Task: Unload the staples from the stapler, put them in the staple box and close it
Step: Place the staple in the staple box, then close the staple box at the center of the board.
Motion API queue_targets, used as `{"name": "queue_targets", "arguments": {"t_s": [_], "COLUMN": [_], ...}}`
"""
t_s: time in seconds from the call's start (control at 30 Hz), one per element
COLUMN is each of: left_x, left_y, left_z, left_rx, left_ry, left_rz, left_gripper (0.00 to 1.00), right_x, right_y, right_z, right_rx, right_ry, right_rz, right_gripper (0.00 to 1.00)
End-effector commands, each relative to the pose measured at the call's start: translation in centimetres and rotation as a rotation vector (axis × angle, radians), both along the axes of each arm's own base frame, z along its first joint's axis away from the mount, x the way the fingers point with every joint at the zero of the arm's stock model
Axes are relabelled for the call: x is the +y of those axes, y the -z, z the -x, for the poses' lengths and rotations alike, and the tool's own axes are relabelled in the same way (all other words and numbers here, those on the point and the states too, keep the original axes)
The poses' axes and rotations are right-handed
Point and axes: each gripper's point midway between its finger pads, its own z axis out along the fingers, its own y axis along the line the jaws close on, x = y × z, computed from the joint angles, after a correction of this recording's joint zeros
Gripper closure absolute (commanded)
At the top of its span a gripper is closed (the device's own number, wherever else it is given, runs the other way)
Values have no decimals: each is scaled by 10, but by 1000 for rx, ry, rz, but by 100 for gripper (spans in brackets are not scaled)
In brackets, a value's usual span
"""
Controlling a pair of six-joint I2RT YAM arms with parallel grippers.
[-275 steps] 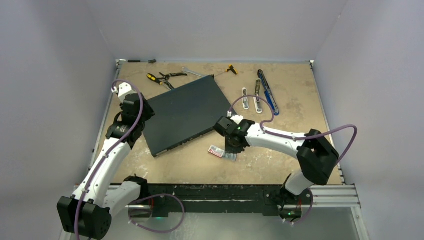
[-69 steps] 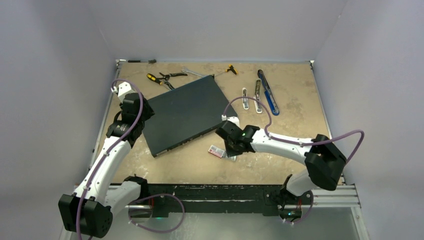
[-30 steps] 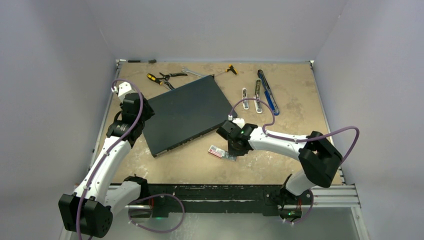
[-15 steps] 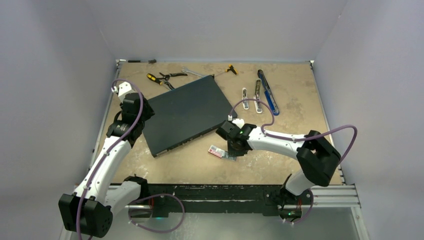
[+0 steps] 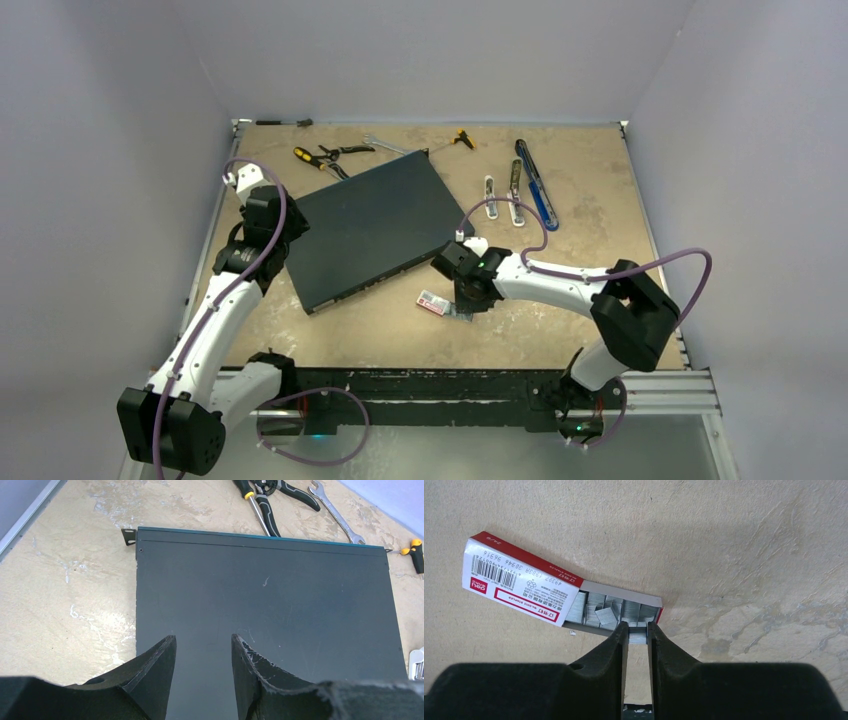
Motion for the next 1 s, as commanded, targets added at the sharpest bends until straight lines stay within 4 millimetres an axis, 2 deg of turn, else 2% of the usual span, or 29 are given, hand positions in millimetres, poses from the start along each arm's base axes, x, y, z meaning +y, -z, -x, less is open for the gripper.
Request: {"name": "queue_targets", "arguments": {"t_s": [0.0, 0.3, 0.5, 0.67, 0.73, 0.83, 0.9, 0.97], "left_x": [1, 1, 1, -4, -14, -43, -59, -71], "left_y": [-6, -6, -6, -4, -3, -3, -4, -7], "left_z": [-5, -5, -5, -7, -11, -18, -21, -24], "left_rx": [-27, -27, -27, -23, -30, -52, -41, -30], "left_ry": [2, 3, 3, 30, 89, 234, 295, 334], "left_rz": [0, -1, -1, 10, 28, 75, 87, 69], "left_gripper": [57, 57, 57, 57, 57, 57, 57, 56], "right_x": [4, 5, 0, -5, -6, -2, 5, 15], "right_y": [-10, -15, -32, -39, -38, -40, -47, -62], "right_z": [-11, -13, -17, -15, -12, -13, -20, -34], "right_rx": [-40, -51, -102, -117, -111, -125, -166, -243], "right_ry": [29, 30, 36, 33, 30, -19, -75, -127], "right_rz": [-14, -23, -29, -50, -61, -80, -102, -138], "right_gripper": [75, 73, 72, 59, 58, 55, 45, 35]}}
